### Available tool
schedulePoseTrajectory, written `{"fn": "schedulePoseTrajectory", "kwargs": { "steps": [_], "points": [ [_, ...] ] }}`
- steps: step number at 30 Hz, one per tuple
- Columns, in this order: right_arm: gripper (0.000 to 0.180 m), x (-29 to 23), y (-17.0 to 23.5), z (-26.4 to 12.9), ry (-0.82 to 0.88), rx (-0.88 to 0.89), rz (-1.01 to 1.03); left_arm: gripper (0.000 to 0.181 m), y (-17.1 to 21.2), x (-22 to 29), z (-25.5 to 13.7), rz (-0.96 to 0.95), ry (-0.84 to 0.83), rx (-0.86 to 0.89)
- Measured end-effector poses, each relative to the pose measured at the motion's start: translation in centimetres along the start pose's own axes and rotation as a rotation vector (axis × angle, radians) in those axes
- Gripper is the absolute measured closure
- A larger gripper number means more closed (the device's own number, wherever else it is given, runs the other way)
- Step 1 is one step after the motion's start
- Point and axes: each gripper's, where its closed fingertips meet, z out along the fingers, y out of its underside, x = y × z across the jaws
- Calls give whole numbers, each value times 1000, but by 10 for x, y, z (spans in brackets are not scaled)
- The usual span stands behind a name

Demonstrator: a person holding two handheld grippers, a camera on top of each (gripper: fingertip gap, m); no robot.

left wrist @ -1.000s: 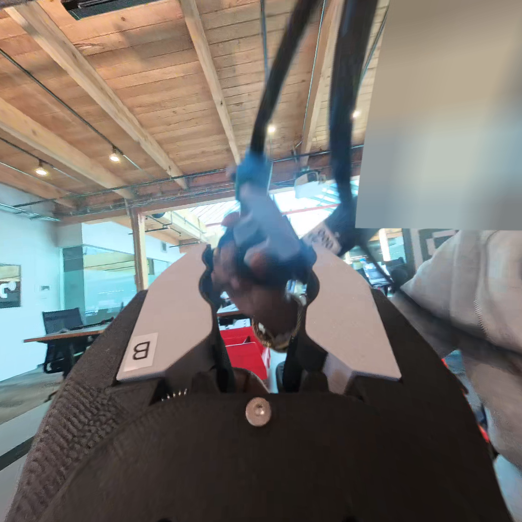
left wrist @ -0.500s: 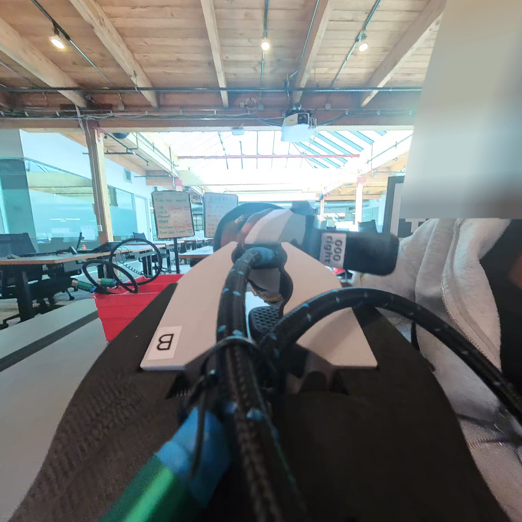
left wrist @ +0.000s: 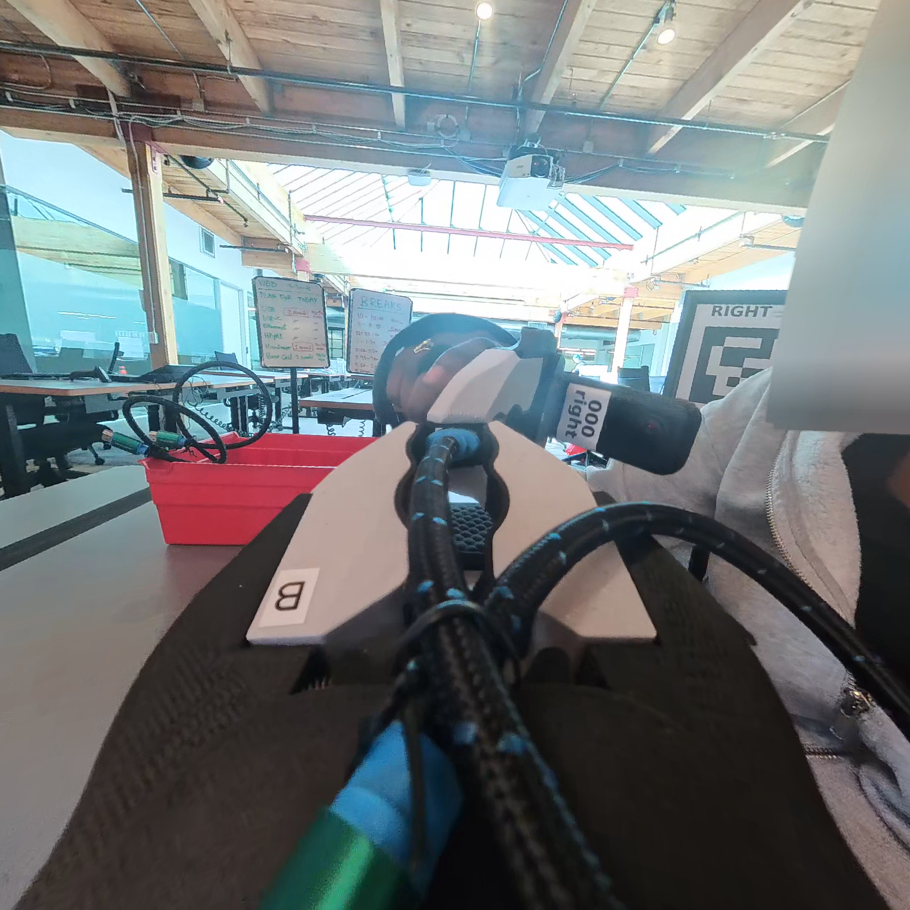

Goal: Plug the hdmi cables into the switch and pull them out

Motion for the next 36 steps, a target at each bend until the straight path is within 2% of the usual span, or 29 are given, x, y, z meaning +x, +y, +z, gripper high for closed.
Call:
{"fn": "schedulePoseTrajectory", "kwargs": {
  "steps": [6, 10, 12, 14, 19, 20, 26, 28, 32, 35, 36],
  "points": [
    [167, -2, -4, -4, -84, 58, 71, 160, 2, 5, 2, -26, 36, -12],
    [166, -2, -1, -2, -82, 22, 26, 160, 1, 2, 0, -36, 23, 2],
    [167, 2, -2, -1, -53, 36, 76, 160, -4, 3, 1, -11, 15, 32],
    [165, 5, -1, 0, -21, 60, 201, 160, -7, 2, 0, 22, -4, 50],
    [155, 5, 19, -6, 4, 175, 807, 161, -14, -19, -9, 98, -168, 74],
    [160, 1, 22, -7, -8, 207, 869, 161, -14, -21, -10, 105, -188, 71],
    [152, 2, 22, -11, 18, 241, 845, 160, -7, -38, -11, 115, -303, 21],
    [158, 8, 25, -14, 35, 226, 883, 160, -4, -51, -17, 119, -395, -3],
    [163, 17, 16, -7, -75, 224, 1125, 160, 16, -94, -41, 312, -771, -243],
    [162, 18, -3, 7, -164, 221, 1204, 159, 19, -104, -52, 428, -911, -342],
    [167, 21, -6, 12, -163, 230, 1232, 159, 19, -105, -54, 468, -936, -368]
  ]
}}
